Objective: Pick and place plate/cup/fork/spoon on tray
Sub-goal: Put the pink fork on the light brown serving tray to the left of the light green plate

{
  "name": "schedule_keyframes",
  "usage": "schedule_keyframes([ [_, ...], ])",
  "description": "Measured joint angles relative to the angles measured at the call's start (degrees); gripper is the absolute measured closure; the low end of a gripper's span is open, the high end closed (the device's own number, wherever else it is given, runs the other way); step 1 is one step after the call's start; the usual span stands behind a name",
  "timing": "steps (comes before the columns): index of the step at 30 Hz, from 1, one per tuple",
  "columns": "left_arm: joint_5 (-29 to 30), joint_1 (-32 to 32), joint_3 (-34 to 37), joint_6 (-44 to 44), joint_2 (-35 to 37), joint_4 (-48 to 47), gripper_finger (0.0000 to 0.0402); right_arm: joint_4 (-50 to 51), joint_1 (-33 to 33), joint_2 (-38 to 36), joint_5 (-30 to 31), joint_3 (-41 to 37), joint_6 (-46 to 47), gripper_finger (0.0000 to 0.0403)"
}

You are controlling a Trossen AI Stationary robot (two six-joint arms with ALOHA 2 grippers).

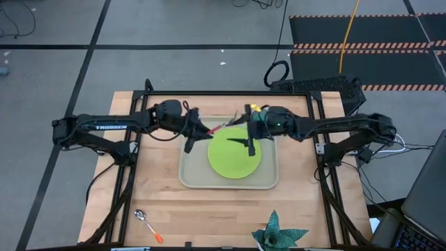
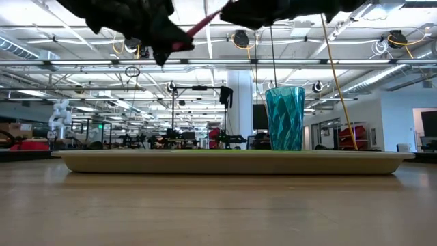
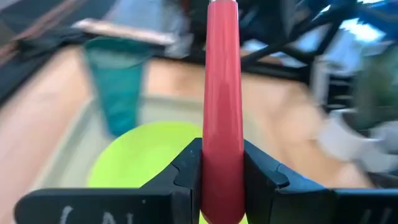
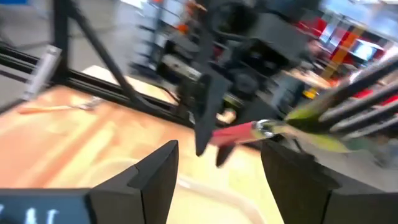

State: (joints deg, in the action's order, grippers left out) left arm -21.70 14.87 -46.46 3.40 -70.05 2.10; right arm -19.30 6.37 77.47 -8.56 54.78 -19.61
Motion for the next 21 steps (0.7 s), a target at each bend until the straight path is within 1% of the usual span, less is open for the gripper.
schedule_keyframes([
  [6, 18.67, 0.09, 0.02, 2.37, 2.87, -10.5, 0.0326, 7.8, -0.1, -5.91, 10.28, 0.03, 2.6, 0.0183],
  [10, 27.18, 0.09, 0.02, 9.22, 3.13, -15.47, 0.0326, 9.63, -0.11, -8.54, 15.92, 0.02, 3.24, 0.0184],
  [12, 29.99, 0.07, 0.02, 13.64, 2.87, -18.87, 0.0326, 9.51, -0.11, -9.63, 18.33, 0.02, 0.8, 0.0184],
  [15, 32.47, 0.07, 0.02, 21.42, 2.17, -24.6, 0.0326, 8.89, -0.11, -10.9, 22.69, 0.02, -3.01, 0.0184],
  [18, 32.98, 0.04, 0.02, 29.69, 2.12, -30.55, 0.0326, 9.34, -0.11, -11.43, 25.74, 0.02, -3.59, 0.0184],
  [21, 33.97, -0.78, 0.04, 35.97, 1.59, -33.76, 0.0326, 10.85, -0.11, -11.36, 28.25, 0.02, -4.45, 0.0184],
])
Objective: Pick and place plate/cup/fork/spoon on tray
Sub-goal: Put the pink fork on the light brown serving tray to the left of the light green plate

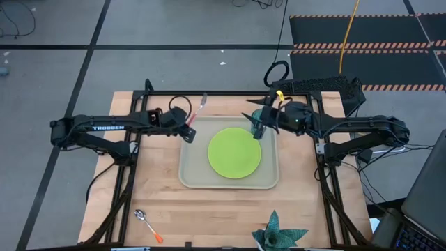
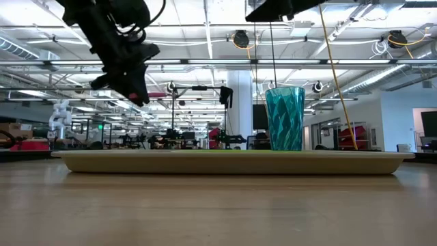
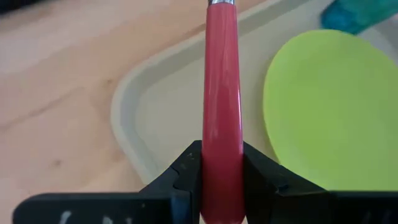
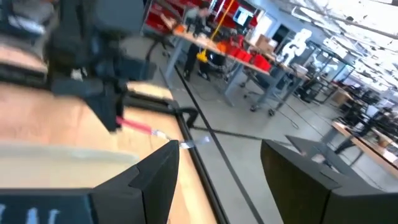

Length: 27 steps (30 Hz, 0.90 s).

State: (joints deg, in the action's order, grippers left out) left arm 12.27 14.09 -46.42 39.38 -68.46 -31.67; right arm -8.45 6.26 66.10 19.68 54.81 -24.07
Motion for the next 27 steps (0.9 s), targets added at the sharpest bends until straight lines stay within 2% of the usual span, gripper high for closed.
schedule_keyframes([
  [6, 1.77, -2.81, 0.03, 9.85, 0.08, -0.46, 0.0326, 4.68, 0.76, 0.0, 0.42, 0.0, -4.48, 0.0184],
  [12, 2.81, -6.0, 0.03, 19.75, 0.08, -5.71, 0.0326, 9.44, 0.92, -0.31, 10.22, 0.0, -7.07, 0.0184],
  [17, 5.79, -10.38, 0.03, 29.17, -1.18, -6.66, 0.0326, 12.65, 0.92, -0.93, 11.87, 0.02, -6.38, 0.0184],
  [22, 4.86, -13.97, 0.01, 37.03, -7.14, -5.0, 0.0326, 16.57, 0.92, -1.55, 11.77, 0.02, -3.47, 0.0184],
  [27, 2.69, -16.97, 0.01, 41.15, -13.44, -0.73, 0.0326, 20.55, 0.72, -2.75, 11.63, 0.04, -0.06, 0.0184],
])
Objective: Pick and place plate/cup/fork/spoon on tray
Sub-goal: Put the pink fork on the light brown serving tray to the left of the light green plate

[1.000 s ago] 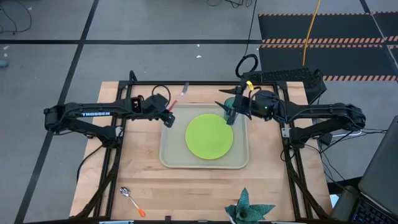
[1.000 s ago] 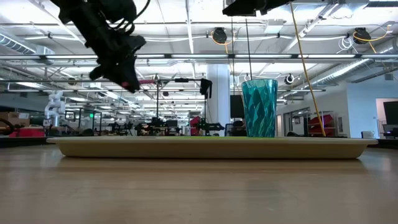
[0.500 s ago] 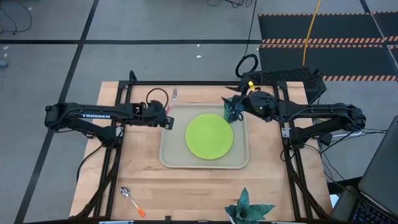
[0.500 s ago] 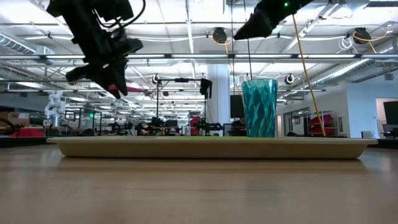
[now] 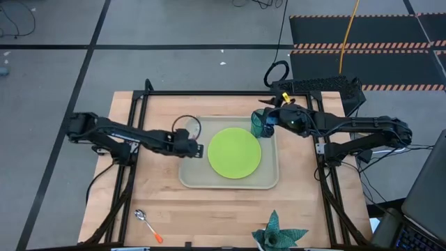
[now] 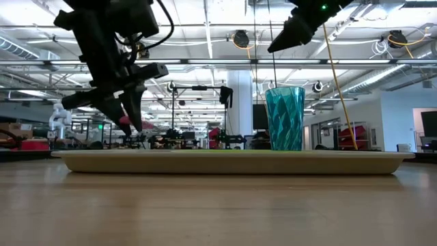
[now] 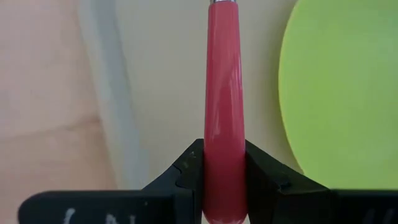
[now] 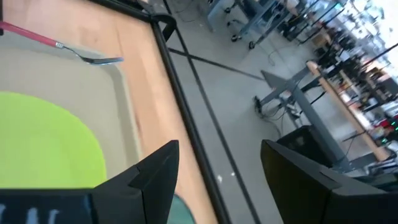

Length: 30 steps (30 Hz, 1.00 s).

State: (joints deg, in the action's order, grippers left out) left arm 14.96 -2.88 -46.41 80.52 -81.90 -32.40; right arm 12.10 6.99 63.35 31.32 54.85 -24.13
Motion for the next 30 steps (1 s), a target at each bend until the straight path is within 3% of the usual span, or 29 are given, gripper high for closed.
schedule_keyframes([
  [9, -2.4, -5.12, -8.18, 10.07, -7.47, -9.79, 0.0326, 6.03, -0.75, -4.79, -3.24, -1.37, 5.86, 0.0184],
  [16, -4.54, -6.62, -15.0, 12.64, -12.73, -16.57, 0.0326, 6.16, -0.75, -10.53, -4.6, -5.31, 7.19, 0.0184],
  [23, -6.26, -6.72, -15.58, 16.17, -13.52, -23.32, 0.0326, 6.25, -0.79, -16.46, -4.82, -7.74, 9.75, 0.0184],
  [30, -7.65, -7.18, -15.57, 17.29, -14.11, -22.65, 0.0325, 6.15, -0.78, -20.87, -10.64, -8.39, 11.96, 0.0184],
])
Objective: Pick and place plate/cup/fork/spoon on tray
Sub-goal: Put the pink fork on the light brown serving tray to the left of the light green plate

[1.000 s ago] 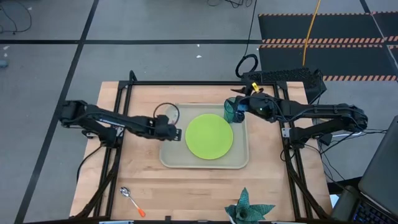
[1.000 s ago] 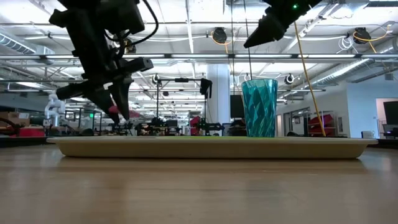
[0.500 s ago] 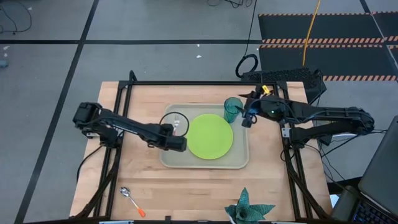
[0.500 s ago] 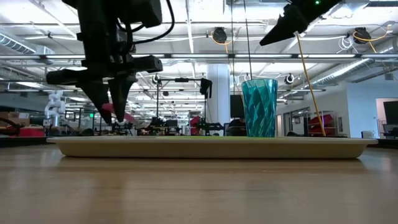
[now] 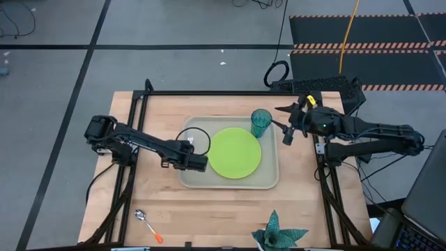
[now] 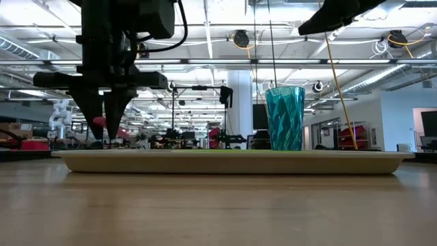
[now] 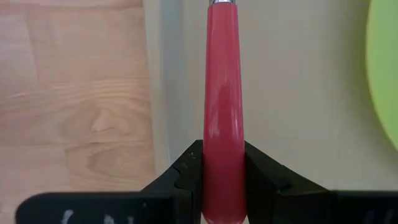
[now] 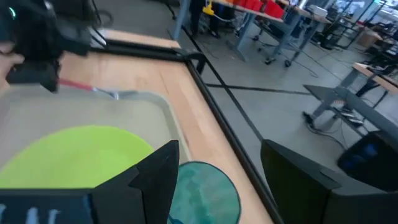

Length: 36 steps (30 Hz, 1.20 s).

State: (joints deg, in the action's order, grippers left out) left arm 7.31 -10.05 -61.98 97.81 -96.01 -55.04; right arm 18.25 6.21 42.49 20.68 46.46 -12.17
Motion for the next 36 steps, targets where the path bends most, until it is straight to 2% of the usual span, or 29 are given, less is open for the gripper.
schedule_keyframes([
  [7, -0.22, -0.06, 0.04, -1.34, -1.33, 3.86, 0.0323, 0.04, -0.01, -1.06, -0.16, -0.02, 1.23, 0.0184],
  [14, 0.2, 0.01, 0.04, -1.46, -1.22, 4.3, 0.0316, 0.03, -0.01, -1.03, -6.16, -0.02, 0.93, 0.0184],
  [17, 0.0, 0.01, 0.04, -2.49, -1.39, 5.13, 0.0305, 0.01, -0.01, -1.03, -6.07, -0.02, 0.93, 0.0184],
  [26, -5.81, 0.36, 0.18, -4.31, -3.49, 5.32, 0.0259, 0.04, -0.01, -1.03, -6.02, -0.02, 0.36, 0.0184],
  [31, -5.29, 1.39, 0.11, -6.54, -3.99, 7.83, 0.0232, 0.05, -0.01, -1.14, -6.0, -0.02, -0.3, 0.0184],
  [36, -0.89, 3.16, 0.09, -8.14, -4.06, 10.48, 0.0213, 0.05, -0.01, -1.14, -6.02, -0.02, -0.52, 0.0184],
])
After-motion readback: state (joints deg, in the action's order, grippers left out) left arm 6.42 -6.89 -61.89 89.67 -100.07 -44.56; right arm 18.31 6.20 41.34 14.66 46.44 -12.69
